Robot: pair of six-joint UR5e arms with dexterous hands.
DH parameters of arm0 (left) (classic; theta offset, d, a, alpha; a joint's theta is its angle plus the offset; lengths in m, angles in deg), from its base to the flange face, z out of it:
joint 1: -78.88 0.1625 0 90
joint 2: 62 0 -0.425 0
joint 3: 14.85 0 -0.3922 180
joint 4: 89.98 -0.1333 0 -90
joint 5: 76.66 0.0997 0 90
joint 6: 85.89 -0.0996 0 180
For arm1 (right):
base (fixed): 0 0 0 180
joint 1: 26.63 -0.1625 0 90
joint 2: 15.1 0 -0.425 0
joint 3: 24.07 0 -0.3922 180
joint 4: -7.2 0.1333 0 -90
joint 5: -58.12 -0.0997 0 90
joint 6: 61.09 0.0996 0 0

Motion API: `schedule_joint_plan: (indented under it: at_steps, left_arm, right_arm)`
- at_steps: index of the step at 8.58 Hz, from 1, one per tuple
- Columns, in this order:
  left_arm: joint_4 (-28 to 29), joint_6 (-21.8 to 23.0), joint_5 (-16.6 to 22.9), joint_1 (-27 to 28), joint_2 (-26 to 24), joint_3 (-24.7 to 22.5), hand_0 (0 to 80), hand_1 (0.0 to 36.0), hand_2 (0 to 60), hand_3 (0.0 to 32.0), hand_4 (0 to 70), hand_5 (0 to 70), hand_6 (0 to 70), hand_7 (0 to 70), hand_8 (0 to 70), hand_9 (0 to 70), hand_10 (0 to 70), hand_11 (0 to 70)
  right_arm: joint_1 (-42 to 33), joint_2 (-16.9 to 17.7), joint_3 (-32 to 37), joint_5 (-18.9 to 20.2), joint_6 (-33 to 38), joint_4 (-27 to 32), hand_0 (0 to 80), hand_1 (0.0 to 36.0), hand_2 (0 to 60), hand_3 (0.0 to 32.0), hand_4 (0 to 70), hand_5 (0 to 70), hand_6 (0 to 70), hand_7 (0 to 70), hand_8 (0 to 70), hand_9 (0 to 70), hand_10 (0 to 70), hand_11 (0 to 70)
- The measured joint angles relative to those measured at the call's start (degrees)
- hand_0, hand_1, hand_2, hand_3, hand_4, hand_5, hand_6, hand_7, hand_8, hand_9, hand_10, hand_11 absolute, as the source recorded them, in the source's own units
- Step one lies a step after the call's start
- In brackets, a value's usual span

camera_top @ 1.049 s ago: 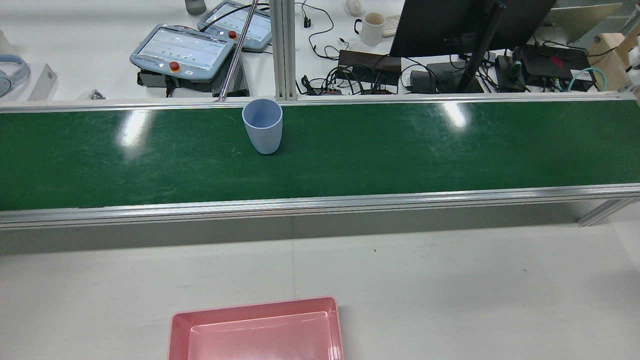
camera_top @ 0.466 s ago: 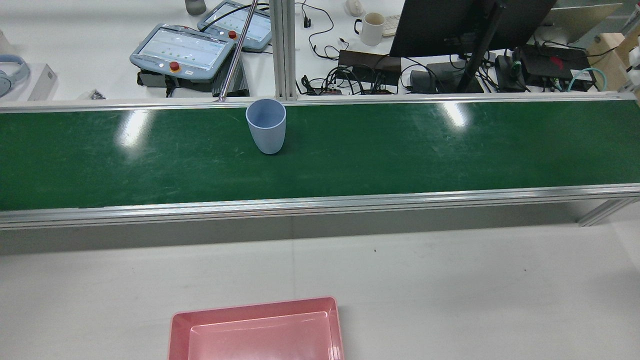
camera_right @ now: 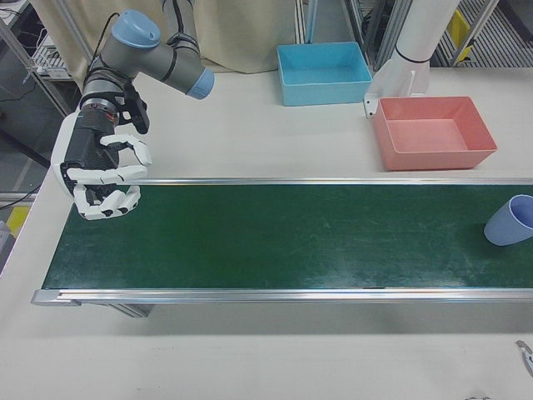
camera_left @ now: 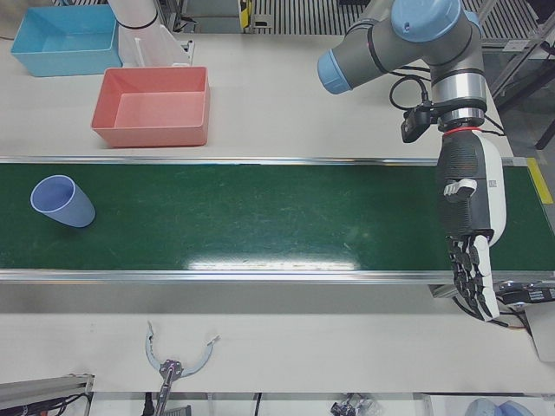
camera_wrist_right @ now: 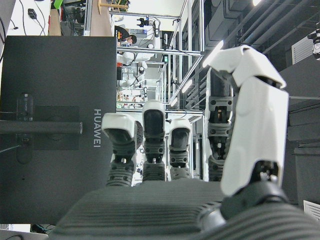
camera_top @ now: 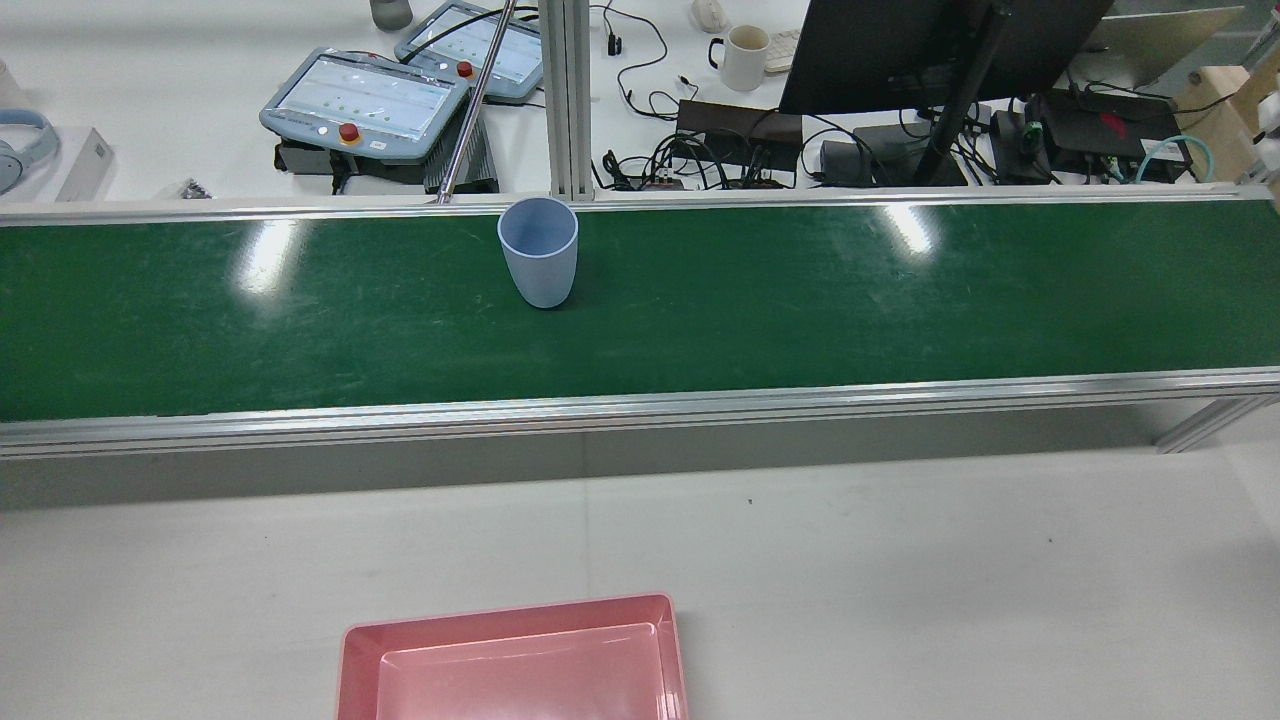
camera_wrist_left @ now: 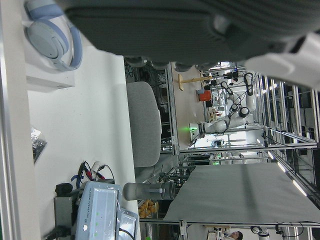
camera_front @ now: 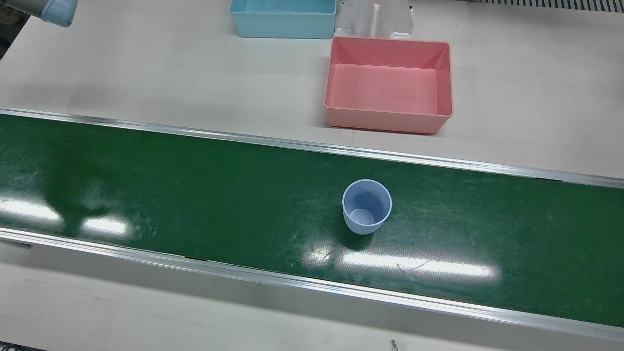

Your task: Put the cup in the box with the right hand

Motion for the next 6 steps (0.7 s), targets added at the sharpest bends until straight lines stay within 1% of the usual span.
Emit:
schedule_joint_plan:
  at_steps: [1,2,4,6]
  left_arm:
    - [0.0,0.0,0.0,0.0,0.0,0.0,0.0,0.0,0.0,0.0,0.0,0.0,0.0,0.0,0.0,0.0,0.0,0.0]
    - [0.0,0.0,0.0,0.0,0.0,0.0,0.0,0.0,0.0,0.0,0.0,0.0,0.0,0.0,0.0,0.0,0.0,0.0]
    - [0.0,0.0,0.0,0.0,0.0,0.0,0.0,0.0,0.0,0.0,0.0,0.0,0.0,0.0,0.0,0.0,0.0,0.0]
    - [0.0,0.0,0.0,0.0,0.0,0.0,0.0,0.0,0.0,0.0,0.0,0.0,0.0,0.0,0.0,0.0,0.0,0.0]
  right_arm:
    - [0.02,0.0,0.0,0.0,0.0,0.0,58.1,25.0,34.1,0.0,62.4,12.9,22.4,70.0,39.6,57.2,47.2,67.2]
    - [0.02,0.0,-0.04,0.0,0.0,0.0,58.0,25.0,34.2,0.0,62.5,12.9,22.4,70.0,39.6,57.1,46.9,66.8]
    - [-0.01,0.01,-0.15,0.0,0.0,0.0,58.2,25.0,34.6,0.0,64.7,13.0,23.1,70.0,40.5,58.5,48.1,68.5]
    - [-0.02,0.01,-0.19,0.0,0.0,0.0,58.2,25.0,34.3,0.0,63.7,13.0,22.6,70.0,40.1,57.7,47.2,67.2]
